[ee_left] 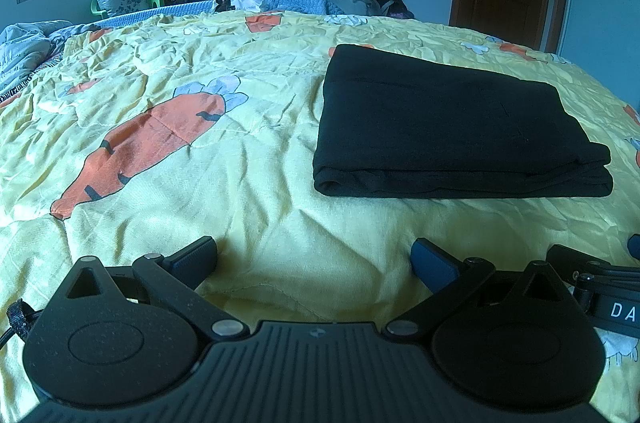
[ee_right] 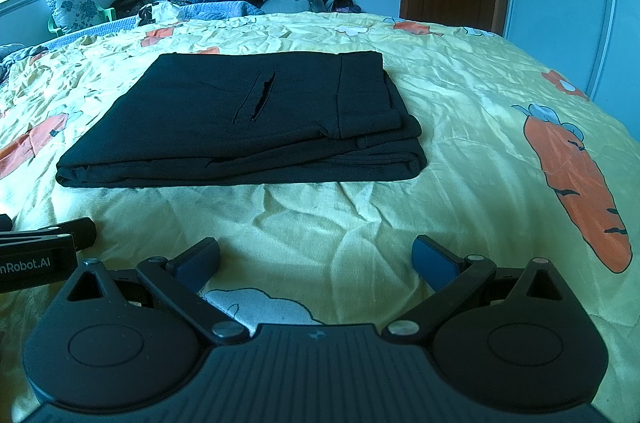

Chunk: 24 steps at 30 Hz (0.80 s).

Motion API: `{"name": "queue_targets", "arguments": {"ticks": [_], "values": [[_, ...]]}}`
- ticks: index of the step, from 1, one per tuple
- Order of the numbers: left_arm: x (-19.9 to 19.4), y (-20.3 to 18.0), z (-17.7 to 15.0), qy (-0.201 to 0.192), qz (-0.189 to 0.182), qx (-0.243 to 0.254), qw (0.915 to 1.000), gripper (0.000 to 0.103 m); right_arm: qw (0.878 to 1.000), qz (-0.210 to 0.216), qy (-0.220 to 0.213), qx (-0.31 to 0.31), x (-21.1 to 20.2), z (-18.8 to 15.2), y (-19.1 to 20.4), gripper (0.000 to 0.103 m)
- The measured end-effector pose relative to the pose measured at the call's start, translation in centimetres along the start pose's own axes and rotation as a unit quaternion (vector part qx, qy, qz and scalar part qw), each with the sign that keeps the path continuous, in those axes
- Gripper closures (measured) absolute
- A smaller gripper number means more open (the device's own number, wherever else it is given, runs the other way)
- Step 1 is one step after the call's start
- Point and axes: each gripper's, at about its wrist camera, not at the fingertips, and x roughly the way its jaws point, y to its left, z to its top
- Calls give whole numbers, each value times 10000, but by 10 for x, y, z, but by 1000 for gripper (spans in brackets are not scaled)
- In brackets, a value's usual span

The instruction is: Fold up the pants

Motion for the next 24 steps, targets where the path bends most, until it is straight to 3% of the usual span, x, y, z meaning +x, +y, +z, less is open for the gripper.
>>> {"name": "queue_targets", "arguments": {"ticks": [24], "values": [[0, 0, 0, 1, 0, -1, 10000, 0, 9998, -182, -2, 113, 0, 0, 2, 0]]}}
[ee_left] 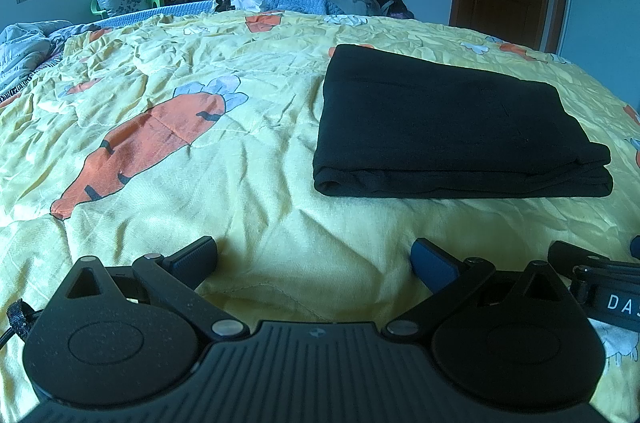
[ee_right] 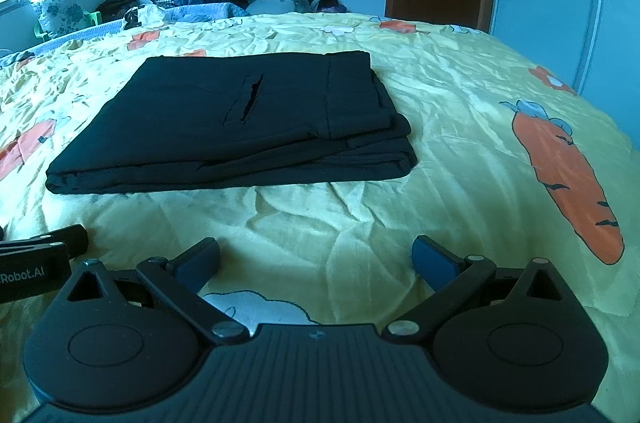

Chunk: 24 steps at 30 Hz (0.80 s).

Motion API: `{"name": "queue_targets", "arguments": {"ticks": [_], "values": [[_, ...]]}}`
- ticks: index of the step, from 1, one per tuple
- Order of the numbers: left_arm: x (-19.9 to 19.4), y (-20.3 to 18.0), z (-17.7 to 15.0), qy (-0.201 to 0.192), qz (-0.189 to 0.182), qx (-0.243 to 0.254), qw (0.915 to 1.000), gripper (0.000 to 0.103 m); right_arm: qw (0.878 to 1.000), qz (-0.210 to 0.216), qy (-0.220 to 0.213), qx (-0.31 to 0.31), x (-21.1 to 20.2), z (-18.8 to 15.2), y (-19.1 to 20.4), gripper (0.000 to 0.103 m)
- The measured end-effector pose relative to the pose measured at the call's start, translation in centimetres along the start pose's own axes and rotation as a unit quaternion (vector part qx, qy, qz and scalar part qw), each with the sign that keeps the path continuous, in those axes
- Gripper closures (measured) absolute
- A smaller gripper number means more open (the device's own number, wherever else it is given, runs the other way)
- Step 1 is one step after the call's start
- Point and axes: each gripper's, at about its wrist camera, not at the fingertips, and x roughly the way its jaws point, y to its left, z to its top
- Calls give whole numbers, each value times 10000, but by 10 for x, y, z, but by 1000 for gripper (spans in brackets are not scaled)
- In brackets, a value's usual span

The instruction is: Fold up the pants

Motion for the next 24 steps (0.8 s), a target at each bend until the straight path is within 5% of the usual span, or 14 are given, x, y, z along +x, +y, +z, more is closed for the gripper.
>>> {"name": "queue_targets", "arguments": {"ticks": [24], "values": [[0, 0, 0, -10, -46, -12, 10000, 0, 10000, 16, 2, 1, 0, 0, 0, 0]]}}
